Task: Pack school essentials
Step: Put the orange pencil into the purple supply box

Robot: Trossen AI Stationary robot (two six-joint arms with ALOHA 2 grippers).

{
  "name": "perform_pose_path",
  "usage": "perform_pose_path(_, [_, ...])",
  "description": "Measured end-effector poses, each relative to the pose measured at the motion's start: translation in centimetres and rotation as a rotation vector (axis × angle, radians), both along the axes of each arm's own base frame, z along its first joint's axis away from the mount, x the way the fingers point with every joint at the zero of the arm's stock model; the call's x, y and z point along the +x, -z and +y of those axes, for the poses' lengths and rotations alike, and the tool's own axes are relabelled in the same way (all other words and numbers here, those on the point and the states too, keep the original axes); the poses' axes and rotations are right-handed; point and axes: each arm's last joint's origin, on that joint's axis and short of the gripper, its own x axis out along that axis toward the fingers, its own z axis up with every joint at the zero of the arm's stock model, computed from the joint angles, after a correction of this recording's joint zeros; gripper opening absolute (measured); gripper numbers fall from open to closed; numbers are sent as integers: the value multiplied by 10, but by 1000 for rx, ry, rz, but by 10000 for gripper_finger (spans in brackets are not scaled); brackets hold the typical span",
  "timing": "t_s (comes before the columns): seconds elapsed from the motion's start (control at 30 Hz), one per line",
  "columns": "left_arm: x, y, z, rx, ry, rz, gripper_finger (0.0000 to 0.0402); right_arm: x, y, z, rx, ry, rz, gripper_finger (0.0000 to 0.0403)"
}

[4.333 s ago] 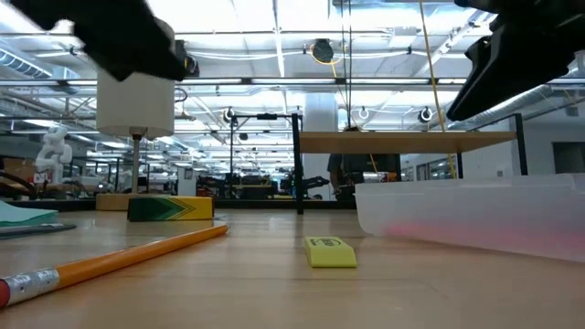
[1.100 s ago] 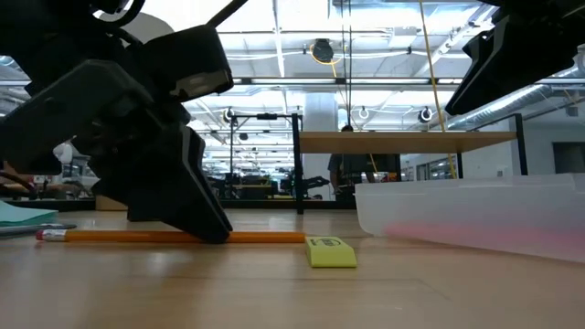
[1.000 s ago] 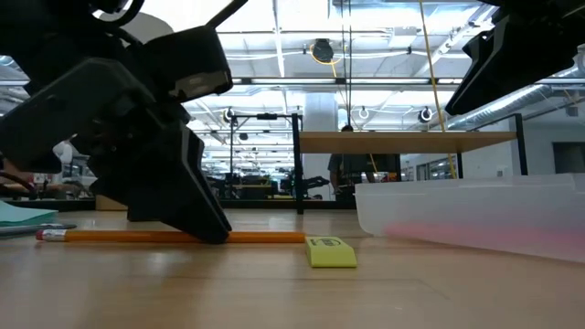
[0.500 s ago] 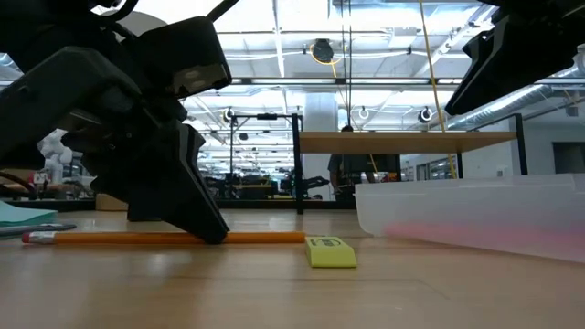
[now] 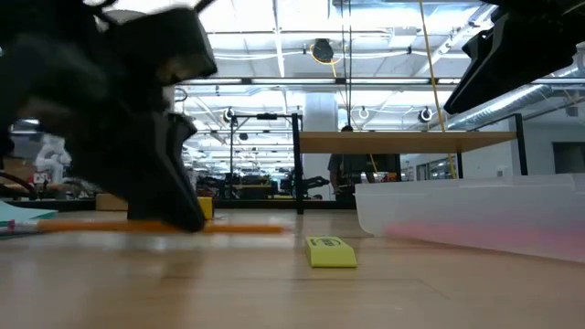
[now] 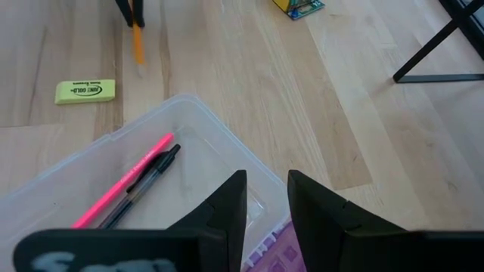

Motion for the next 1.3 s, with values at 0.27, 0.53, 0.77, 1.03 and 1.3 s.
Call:
perform_pose_path(0.27, [-8,-26,8,41,1,-6,18,2,-1,1,7,-10,-21,93])
perform_pose_path(0.53, [-12,-44,14,77,4,-36,19,12,-10,7,9,-47,-141,93])
perform_pose_path(0.77, [-12,-60,21,96,14,-81,19,18,-18,9,-20,-33,-248,98])
perform_pose_path(1.03, [-9,-71,34,132,30,-105,19,37,-22,12,-35,-79,-355,139])
perform_pose_path(1.3, [1,-75,44,152,65,-150,19,71,-2,8,-49,-146,-397,186])
